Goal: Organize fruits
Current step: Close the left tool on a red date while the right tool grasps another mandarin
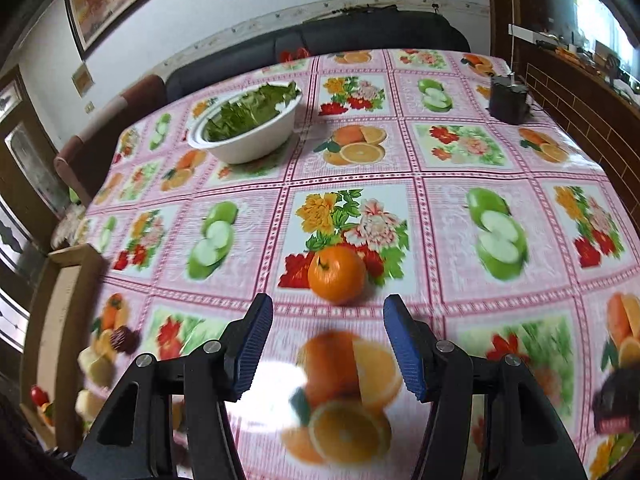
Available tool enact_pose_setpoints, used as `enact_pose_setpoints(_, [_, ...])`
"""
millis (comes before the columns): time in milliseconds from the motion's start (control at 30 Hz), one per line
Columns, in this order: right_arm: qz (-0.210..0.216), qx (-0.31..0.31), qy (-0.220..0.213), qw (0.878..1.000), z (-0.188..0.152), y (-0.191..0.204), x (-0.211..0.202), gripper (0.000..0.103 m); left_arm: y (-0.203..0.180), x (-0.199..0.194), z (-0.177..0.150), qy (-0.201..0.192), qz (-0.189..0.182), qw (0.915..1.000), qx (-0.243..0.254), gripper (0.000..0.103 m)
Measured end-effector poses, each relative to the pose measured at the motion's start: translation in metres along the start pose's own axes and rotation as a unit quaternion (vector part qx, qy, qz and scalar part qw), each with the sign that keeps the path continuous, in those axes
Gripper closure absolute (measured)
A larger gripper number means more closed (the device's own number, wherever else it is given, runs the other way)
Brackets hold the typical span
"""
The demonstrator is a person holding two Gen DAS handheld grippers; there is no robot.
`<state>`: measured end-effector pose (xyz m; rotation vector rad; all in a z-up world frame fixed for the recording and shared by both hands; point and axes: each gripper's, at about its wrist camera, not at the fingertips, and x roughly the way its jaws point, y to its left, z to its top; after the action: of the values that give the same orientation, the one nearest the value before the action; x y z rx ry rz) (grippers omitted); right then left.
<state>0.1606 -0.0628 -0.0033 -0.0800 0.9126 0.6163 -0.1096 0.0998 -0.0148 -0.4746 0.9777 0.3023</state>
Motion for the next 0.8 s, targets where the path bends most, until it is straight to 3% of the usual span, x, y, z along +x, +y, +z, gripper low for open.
enact_pose_setpoints(100, [-0.004,-0.006,0.011,1.000,0.002,0.002,0.015,0.046,-0.005,0.002,0.001,-0.004,0.010,0.9999,0.012,0.062])
enact_pose_setpoints(133, [-0.006,-0.009,0.014,1.000,0.002,0.002,0.020,0.049,-0.008,0.003,0.001,-0.005,0.015,0.9997,0.018,0.075])
enact_pose_setpoints(167, [-0.010,-0.011,0.017,1.000,0.000,0.002,0.022,0.060,-0.010,0.005,0.000,-0.003,0.015,0.9996,0.023,0.084])
enact_pose_setpoints(200, [-0.016,-0.015,0.011,1.000,-0.001,0.003,0.021,0.069,-0.011,0.005,0.000,-0.003,0.012,0.9996,0.024,0.084])
enact_pose_setpoints(467, [0.017,-0.010,-0.002,1.000,-0.014,0.006,-0.010,0.073,-0.011,-0.006,-0.003,-0.015,0.023,0.9992,0.028,0.085])
enact_pose_setpoints(533, [0.030,-0.006,-0.007,1.000,-0.019,0.008,-0.022,0.095,-0.011,-0.012,-0.003,-0.021,0.022,0.9992,0.027,0.085])
enact_pose_setpoints(567, [0.042,-0.001,-0.007,0.999,-0.022,0.009,-0.029,0.101,-0.010,-0.016,-0.003,-0.024,0.022,0.9991,0.027,0.085])
enact_pose_setpoints(733, [0.049,-0.020,-0.014,0.998,-0.036,0.024,-0.053,0.101,-0.008,-0.025,-0.005,-0.029,0.023,0.9989,0.029,0.085])
enact_pose_setpoints(800, [0.031,-0.023,-0.017,0.999,-0.036,0.026,-0.051,0.087,-0.008,-0.028,-0.006,-0.032,0.021,0.9988,0.028,0.085])
